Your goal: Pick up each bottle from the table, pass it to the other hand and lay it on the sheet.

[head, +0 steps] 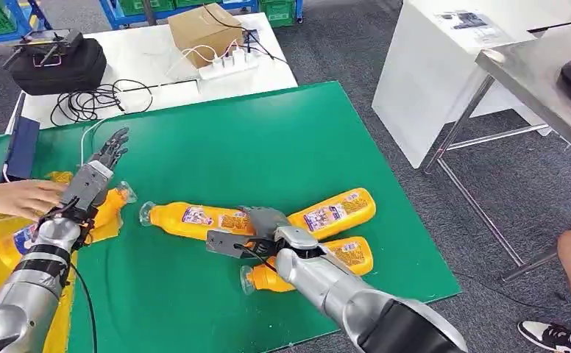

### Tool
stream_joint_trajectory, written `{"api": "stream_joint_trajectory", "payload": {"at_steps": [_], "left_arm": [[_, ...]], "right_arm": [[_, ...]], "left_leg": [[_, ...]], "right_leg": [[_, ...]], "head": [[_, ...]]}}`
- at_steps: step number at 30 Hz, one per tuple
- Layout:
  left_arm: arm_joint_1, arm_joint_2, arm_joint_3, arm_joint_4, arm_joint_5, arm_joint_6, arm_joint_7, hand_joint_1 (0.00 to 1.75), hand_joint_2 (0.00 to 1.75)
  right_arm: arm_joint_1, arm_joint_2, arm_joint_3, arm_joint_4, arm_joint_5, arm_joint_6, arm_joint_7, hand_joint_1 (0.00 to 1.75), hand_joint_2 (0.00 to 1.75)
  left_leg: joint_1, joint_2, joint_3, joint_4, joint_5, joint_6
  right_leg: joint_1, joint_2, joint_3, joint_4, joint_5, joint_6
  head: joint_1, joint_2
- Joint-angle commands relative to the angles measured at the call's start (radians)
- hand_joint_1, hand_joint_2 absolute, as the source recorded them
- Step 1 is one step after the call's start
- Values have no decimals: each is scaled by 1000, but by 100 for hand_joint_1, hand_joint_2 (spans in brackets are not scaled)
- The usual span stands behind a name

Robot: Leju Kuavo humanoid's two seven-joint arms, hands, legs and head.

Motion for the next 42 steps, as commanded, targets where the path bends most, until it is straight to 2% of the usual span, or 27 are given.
{"api": "stream_joint_trajectory", "payload": {"at_steps": [1, 2, 3, 4, 6, 11, 13, 14, 18, 21, 22, 24, 29, 36, 40, 42], "left_arm": [[5, -47, 59, -43, 104, 39, 28, 0, 0], [27, -52, 86, -88, 135, 36, 55, 0, 0], [45, -57, 122, -122, 170, 43, 84, 0, 0], [58, -53, 133, -148, 183, 34, 99, 0, 0], [61, -51, 134, -153, 184, 32, 101, 0, 0], [61, -51, 134, -153, 184, 32, 101, 0, 0], [93, -58, 203, -195, 271, 10, 146, 0, 0], [127, -47, 224, -231, 294, 10, 159, 0, 0], [213, -34, 280, -317, 331, -9, 191, 0, 0], [228, -53, 327, -332, 432, -84, 266, 0, 0], [229, -51, 332, -320, 472, -122, 296, 0, 175], [239, -44, 326, -300, 536, -183, 319, 0, 175], [294, -49, 279, -353, 587, -216, 328, 0, 175], [413, -54, 195, -491, 722, -340, 372, 0, 175], [418, -54, 192, -502, 727, -335, 377, 0, 175], [445, -51, 165, -535, 778, -378, 385, 0, 175]], "right_arm": [[45, -23, -98, 42, -36, -145, -52, 175, 175], [42, -18, -115, 43, -40, -181, -71, 175, 175], [46, -14, -141, 30, -54, -245, -108, 175, 175], [43, -12, -153, 28, -59, -260, -117, 175, 175], [41, -11, -154, 28, -59, -259, -116, 175, 175], [41, -11, -154, 28, -59, -259, -116, 175, 175], [59, 3, -242, -4, -123, -410, -257, 175, 175], [58, 15, -266, -15, -140, -437, -311, 175, 175], [69, 50, -328, -79, -182, -489, -411, 175, 175], [88, 59, -363, -124, -213, -495, -459, 175, 175], [95, 61, -369, -138, -222, -499, -482, 175, 175], [104, 66, -384, -161, -244, -504, -521, 175, 175], [117, 72, -394, -223, -278, -481, -562, 175, 175], [148, 98, -302, -282, -256, -397, -532, 175, 175], [150, 99, -297, -282, -257, -401, -529, 175, 175], [153, 101, -250, -276, -249, -359, -525, 175, 175]], "left_leg": [[1, -10, 2, -2, 0, 3], [0, -6, 1, -1, 0, 2], [0, -9, 2, -2, 0, 3], [0, -7, 2, -1, 0, 3], [0, -4, 0, 0, 0, 2], [0, -6, -1, 0, -1, 2], [0, -7, 0, -1, 0, 3], [0, -8, 1, -1, -1, 4], [-1, 1, -2, -1, -2, 2], [0, -2, -2, -1, -2, 2], [0, -1, -4, -1, -1, 1], [0, -3, -3, -1, -1, 2], [0, -4, -4, -1, -1, 3], [0, -3, -5, -1, -1, 2], [0, -5, -6, -1, -1, 2], [0, -6, -6, -1, -1, 3]], "right_leg": [[0, -2, 4, -2, -1, -1], [0, -2, 3, -1, -1, -1], [0, -1, 4, -2, -1, -1], [0, 0, 3, -1, -1, -1], [0, 1, 1, 0, 0, -1], [0, 0, 1, 0, -1, -1], [0, 1, 1, 0, -1, -1], [0, 1, 2, -1, -1, -1], [-1, 8, -2, 1, 0, -1], [0, 5, -2, 1, -1, -2], [0, 3, -4, 1, -1, -1], [0, 3, -3, 1, -1, -1], [0, 4, -4, 0, -1, -1], [0, 3, -4, 0, -2, -1], [0, 1, -6, 0, -2, -1], [0, 1, -5, 1, -2, -1]], "head": [[0, 0], [0, 0], [0, 0], [0, 0], [0, 0], [0, 0], [0, 0], [0, 0], [0, 0], [0, 0], [0, 0], [0, 0], [0, 0], [0, 0], [0, 0], [0, 0]]}}
